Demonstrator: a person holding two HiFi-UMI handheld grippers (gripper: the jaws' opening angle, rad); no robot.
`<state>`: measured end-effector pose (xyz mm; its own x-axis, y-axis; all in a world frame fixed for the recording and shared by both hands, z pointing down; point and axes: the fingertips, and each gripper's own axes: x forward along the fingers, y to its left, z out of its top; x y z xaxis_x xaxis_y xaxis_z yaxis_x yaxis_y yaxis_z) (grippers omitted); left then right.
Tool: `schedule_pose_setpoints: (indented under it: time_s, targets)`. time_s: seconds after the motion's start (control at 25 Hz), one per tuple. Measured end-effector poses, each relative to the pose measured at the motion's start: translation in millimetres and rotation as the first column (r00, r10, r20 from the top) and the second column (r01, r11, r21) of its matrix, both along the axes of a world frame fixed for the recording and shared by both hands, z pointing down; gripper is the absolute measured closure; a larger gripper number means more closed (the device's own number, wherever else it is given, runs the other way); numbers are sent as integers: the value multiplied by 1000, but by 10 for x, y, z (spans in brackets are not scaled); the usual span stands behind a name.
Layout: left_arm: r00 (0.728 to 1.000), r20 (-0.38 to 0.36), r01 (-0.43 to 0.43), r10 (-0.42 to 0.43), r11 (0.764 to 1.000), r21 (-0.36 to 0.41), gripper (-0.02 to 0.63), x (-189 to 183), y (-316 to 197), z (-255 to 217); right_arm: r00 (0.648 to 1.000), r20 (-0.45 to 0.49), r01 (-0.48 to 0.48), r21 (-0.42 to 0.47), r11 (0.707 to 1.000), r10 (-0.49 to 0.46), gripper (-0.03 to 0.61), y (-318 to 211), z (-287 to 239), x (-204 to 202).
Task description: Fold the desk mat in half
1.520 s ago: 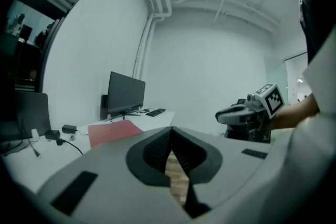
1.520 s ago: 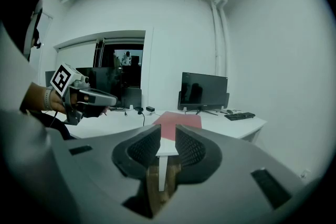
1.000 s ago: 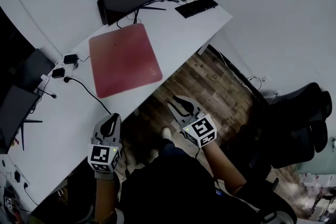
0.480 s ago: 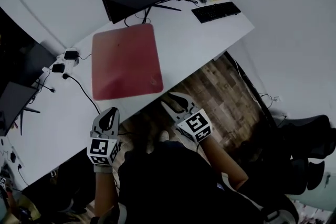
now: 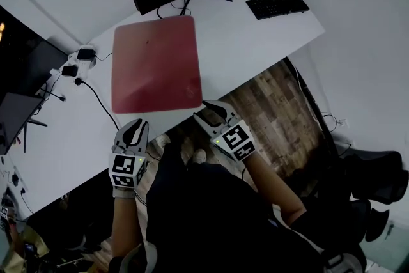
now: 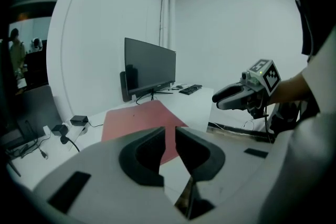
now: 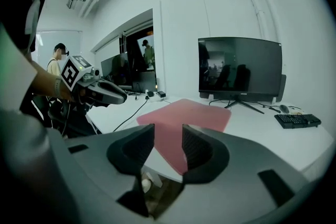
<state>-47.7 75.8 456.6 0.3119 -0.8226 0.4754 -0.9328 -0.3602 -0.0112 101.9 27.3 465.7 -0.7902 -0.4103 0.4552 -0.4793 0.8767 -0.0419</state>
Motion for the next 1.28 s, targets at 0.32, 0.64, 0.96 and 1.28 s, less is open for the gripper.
schedule_pose_setpoints:
  time_s: [0.32, 0.64, 0.96, 1.28]
  targets:
    - [997, 42, -62, 66, 993, -102, 513, -273, -200, 453, 997, -80, 14, -32, 999, -16, 385, -226, 364, -197]
    - [978, 78, -173, 195, 958, -228, 428, -561, -361, 1008, 983, -176, 40, -67, 997, -51, 341, -403, 785, -467]
    - [943, 150, -239, 297, 919, -313, 376, -859, -624, 1427, 960, -258, 79, -130, 988, -111, 308, -522, 1259, -711]
    - [882, 147, -341, 449, 821, -459, 293, -974, -657, 1866, 926, -335, 105, -213, 971, -174, 270, -507, 1682, -818]
